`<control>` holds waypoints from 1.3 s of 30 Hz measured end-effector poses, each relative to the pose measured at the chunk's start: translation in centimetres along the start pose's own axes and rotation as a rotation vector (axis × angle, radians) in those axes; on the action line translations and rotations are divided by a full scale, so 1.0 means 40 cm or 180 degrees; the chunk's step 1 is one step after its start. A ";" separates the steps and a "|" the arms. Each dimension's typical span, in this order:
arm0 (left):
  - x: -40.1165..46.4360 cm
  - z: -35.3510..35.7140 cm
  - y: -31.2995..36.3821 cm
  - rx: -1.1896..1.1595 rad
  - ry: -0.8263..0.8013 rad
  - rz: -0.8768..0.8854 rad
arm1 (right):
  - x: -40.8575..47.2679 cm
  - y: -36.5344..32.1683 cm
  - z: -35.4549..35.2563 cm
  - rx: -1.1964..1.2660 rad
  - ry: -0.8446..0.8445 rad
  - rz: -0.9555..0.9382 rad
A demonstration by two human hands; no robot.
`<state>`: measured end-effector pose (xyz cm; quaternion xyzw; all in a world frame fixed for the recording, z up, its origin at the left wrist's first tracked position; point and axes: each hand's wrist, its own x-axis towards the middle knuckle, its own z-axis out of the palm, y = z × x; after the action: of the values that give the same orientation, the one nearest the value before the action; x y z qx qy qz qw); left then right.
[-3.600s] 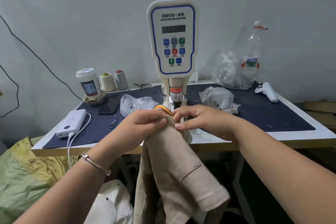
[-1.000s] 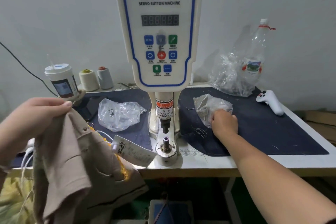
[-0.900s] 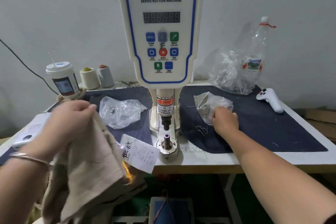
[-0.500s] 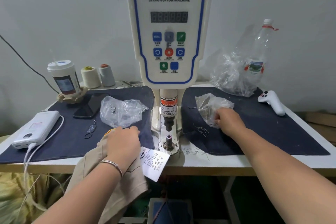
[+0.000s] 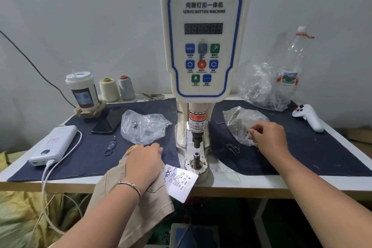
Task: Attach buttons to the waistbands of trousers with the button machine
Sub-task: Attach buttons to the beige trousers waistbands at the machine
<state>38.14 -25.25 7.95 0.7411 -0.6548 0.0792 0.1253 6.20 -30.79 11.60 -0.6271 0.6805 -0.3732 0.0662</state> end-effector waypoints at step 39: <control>0.001 0.031 -0.016 -0.0351 0.0196 -0.0004 | -0.210 -0.270 0.010 0.4214 -0.1913 0.2467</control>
<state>38.71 -25.58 6.73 0.7307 -0.6535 0.0656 0.1861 16.83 -22.69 14.52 -0.2521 0.4410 -0.4641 0.7257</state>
